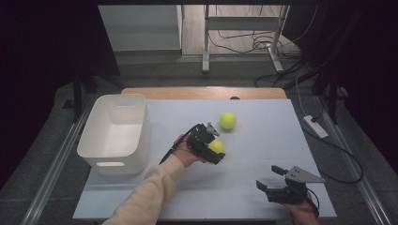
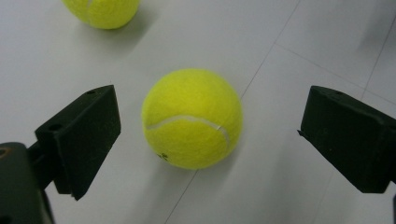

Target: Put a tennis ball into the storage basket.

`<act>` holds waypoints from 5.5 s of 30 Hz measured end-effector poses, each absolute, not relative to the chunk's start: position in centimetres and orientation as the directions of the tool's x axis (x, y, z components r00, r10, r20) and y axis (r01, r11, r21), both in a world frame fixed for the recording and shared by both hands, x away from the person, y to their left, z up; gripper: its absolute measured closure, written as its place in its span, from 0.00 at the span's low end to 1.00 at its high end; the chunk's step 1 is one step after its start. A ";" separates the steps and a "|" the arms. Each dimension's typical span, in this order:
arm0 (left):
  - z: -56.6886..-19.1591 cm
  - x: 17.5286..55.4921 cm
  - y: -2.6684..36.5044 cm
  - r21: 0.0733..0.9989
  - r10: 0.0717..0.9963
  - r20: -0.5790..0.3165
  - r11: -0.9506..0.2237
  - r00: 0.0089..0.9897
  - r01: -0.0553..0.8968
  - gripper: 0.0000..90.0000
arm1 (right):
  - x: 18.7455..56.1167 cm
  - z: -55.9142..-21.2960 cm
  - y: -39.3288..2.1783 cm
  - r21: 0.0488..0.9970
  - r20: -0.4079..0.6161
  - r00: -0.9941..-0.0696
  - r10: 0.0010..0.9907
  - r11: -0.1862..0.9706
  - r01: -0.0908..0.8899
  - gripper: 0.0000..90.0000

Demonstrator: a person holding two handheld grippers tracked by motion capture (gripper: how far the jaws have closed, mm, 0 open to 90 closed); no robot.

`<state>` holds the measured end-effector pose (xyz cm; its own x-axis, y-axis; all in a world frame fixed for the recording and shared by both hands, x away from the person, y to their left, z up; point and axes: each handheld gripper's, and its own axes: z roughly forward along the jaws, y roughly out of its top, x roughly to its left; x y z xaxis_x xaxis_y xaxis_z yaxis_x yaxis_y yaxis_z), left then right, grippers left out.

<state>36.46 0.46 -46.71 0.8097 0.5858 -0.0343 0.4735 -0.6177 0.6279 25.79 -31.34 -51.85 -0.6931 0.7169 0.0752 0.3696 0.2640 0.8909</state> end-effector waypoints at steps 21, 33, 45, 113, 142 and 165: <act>-49.1 38.3 -0.6 0.571 0.610 -0.036 -0.637 0.792 0.517 0.06 | 25.7 -51.9 -31.4 0.887 0.071 -0.689 0.721 0.271 0.374 0.12; -49.6 38.2 -1.0 0.563 0.589 -0.021 -0.661 0.808 0.497 0.29 | 25.7 -51.9 -31.4 0.887 0.071 -0.690 0.721 0.270 0.374 0.12; -48.2 37.8 -0.2 0.615 0.584 -0.018 -0.634 0.812 0.469 0.30 | 25.8 -51.9 -31.4 0.887 0.071 -0.686 0.724 0.268 0.375 0.12; -42.5 34.6 3.7 0.809 0.603 -0.032 -0.453 0.797 0.375 0.30 | 25.8 -51.8 -31.5 0.892 0.068 -0.678 0.732 0.260 0.371 0.12; -39.7 33.3 4.9 0.870 0.610 -0.016 -0.383 0.792 0.312 0.30 | 25.8 -51.8 -31.6 0.893 0.067 -0.673 0.737 0.256 0.369 0.12; -38.3 32.9 6.5 0.896 0.630 -0.017 -0.335 0.777 0.292 0.30 | 25.8 -51.7 -31.6 0.893 0.065 -0.671 0.738 0.257 0.369 0.12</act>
<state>32.89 6.52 -38.28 0.7766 0.6297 -0.0171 0.2915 -0.3352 0.8959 25.79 -31.65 -51.75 -0.6713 0.7383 0.0652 0.3690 0.2566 0.8933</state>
